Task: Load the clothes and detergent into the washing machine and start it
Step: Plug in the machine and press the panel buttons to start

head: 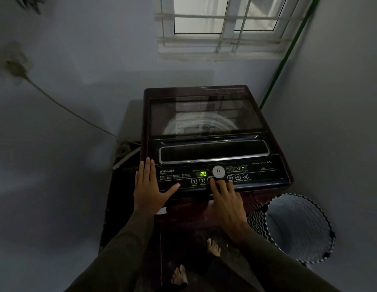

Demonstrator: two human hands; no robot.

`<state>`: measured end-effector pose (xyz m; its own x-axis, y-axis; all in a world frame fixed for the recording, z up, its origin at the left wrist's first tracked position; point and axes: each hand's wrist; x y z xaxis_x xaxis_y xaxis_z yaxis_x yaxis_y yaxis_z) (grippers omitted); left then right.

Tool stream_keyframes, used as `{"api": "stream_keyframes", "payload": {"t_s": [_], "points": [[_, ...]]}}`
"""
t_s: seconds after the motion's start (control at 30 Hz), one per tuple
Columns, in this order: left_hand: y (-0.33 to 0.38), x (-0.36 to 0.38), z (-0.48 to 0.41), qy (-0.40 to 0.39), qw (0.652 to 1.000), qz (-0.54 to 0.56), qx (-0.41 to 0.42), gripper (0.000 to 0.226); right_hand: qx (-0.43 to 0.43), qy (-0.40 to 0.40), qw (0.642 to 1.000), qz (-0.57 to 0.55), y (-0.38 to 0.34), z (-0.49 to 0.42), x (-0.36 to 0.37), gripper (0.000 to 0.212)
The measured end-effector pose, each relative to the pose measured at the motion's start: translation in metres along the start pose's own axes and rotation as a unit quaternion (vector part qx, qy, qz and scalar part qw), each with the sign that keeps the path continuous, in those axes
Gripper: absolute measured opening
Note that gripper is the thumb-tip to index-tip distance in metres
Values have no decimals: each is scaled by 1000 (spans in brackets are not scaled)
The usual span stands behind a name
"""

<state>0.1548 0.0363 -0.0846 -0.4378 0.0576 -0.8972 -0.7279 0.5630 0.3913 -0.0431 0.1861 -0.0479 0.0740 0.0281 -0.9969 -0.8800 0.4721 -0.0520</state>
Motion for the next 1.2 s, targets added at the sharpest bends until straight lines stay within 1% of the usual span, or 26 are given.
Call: {"api": "stream_keyframes", "payload": {"t_s": [0.3, 0.43, 0.77, 1.0, 1.2], "points": [[-1, 1, 0, -11, 1000, -4, -6, 120, -4, 17, 1000, 12, 0, -1, -2, 83], [0, 0, 0, -18, 1000, -5, -6, 120, -6, 6, 1000, -3, 1, 0, 0, 79], [-1, 0, -1, -22, 1000, -11, -5, 121, 2, -21, 1000, -21, -2, 8, 3, 83], [-2, 2, -1, -16, 1000, -11, -3, 120, 15, -7, 1000, -7, -6, 6, 4, 87], [-1, 0, -1, -23, 1000, -5, -10, 120, 2, 1, 1000, -2, -4, -1, 4, 88]]}}
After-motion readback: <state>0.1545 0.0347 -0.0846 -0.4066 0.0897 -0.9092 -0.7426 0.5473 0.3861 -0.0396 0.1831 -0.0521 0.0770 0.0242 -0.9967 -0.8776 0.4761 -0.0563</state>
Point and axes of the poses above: each hand's wrist, its own z-axis away from the middle knuckle, its own x-axis out of the palm, y = z × x, and after that the axes turned 9 degrees about x, right-handed
